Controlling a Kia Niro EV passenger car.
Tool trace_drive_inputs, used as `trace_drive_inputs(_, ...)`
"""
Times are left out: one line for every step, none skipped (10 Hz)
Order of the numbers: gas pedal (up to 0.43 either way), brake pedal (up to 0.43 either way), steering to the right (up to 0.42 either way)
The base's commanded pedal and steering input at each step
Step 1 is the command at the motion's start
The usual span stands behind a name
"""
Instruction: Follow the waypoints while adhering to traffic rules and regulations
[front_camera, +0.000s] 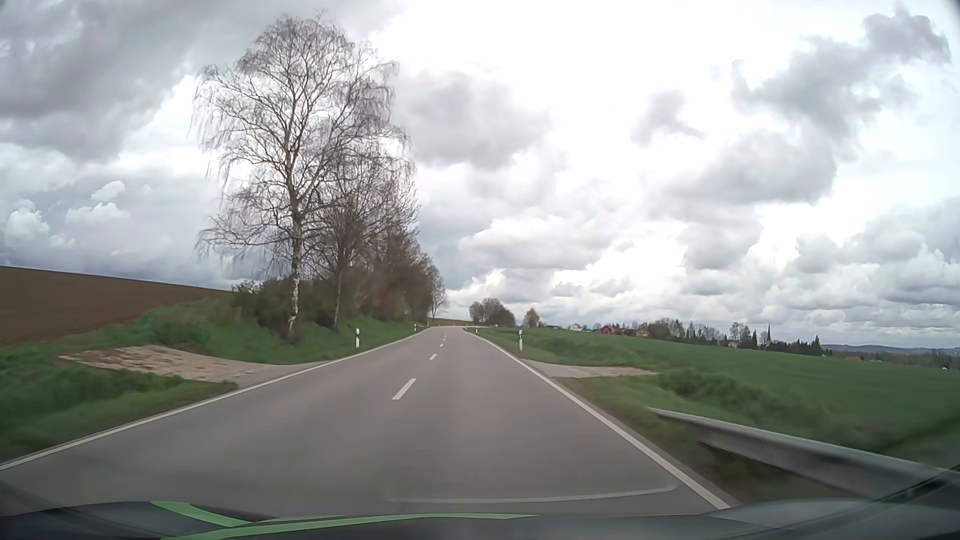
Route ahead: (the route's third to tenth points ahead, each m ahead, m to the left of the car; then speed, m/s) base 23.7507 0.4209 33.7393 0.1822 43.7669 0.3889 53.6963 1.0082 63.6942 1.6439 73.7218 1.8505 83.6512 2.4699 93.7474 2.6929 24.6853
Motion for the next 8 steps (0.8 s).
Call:
trace_drive_inputs(0.26,0.0,-0.006)
trace_drive_inputs(0.26,0.0,-0.006)
trace_drive_inputs(0.26,0.0,-0.006)
trace_drive_inputs(0.26,0.0,-0.006)
trace_drive_inputs(0.26,0.0,-0.006)
trace_drive_inputs(0.26,0.0,-0.005)
trace_drive_inputs(0.26,0.0,-0.003)
trace_drive_inputs(0.26,0.0,-0.002)
